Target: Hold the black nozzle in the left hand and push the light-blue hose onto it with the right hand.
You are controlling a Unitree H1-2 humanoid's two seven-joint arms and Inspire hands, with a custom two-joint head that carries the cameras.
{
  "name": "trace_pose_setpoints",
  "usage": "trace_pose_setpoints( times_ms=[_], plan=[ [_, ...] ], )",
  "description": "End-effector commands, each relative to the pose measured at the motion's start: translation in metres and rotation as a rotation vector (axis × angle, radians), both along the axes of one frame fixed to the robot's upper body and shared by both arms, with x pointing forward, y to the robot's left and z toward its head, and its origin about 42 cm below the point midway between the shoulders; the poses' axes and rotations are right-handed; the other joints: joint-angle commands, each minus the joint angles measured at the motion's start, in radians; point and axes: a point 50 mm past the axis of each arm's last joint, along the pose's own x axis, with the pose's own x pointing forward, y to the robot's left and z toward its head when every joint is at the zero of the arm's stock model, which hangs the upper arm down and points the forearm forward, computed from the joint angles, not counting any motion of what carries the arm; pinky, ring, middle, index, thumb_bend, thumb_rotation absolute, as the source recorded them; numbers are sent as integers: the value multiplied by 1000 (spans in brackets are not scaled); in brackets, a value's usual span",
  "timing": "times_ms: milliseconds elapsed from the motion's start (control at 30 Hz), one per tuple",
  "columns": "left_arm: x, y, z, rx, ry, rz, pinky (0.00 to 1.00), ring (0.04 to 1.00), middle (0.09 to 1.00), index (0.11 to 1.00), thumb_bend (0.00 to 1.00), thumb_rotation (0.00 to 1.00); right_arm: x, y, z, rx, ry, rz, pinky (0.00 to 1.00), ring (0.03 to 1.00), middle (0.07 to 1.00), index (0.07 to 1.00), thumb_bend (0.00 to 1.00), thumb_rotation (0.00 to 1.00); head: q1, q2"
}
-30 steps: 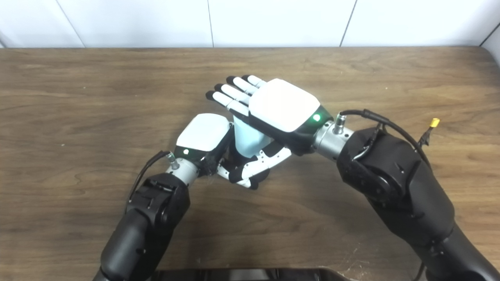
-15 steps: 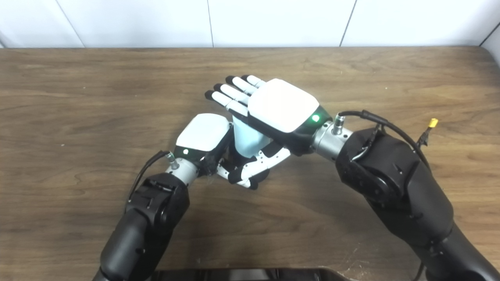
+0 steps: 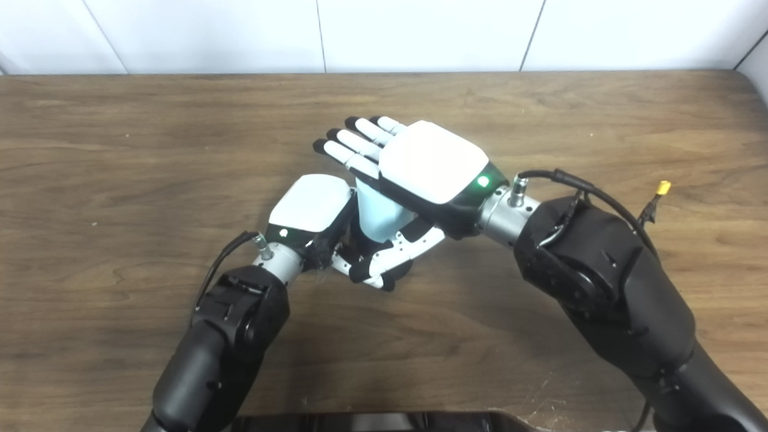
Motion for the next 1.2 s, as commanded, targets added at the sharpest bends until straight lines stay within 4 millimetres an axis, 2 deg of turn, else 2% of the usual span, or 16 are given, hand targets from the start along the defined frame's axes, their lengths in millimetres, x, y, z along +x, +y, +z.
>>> trace_pose_setpoints(
  times_ms=[0, 400, 700, 1067, 1167],
  plan=[
    [-2, -3, 5, -23, 19, -19, 400, 499, 468, 487, 526, 0, -9, -13, -75, -261, 379, -34, 984, 1000, 1000, 1000, 820, 1000, 0, 2],
    [-2, -2, 4, -23, 21, -15, 402, 506, 477, 485, 525, 0, -12, -13, -87, -238, 433, -56, 988, 1000, 1000, 1000, 813, 1000, -3, 3],
    [-2, -2, 4, -16, 22, -15, 400, 506, 482, 484, 525, 0, -16, -11, -100, -205, 459, -77, 994, 1000, 1000, 1000, 758, 1000, -8, 1],
    [-2, -2, 4, -16, 27, -15, 400, 506, 474, 486, 526, 0, -18, -11, -103, -195, 456, -82, 992, 1000, 1000, 1000, 750, 1000, -9, 1],
    [-2, -2, 5, -14, 29, -18, 397, 502, 470, 486, 526, 0, -17, -12, -97, -216, 429, -63, 998, 1000, 1000, 1000, 743, 1000, -7, 4]
  ],
)
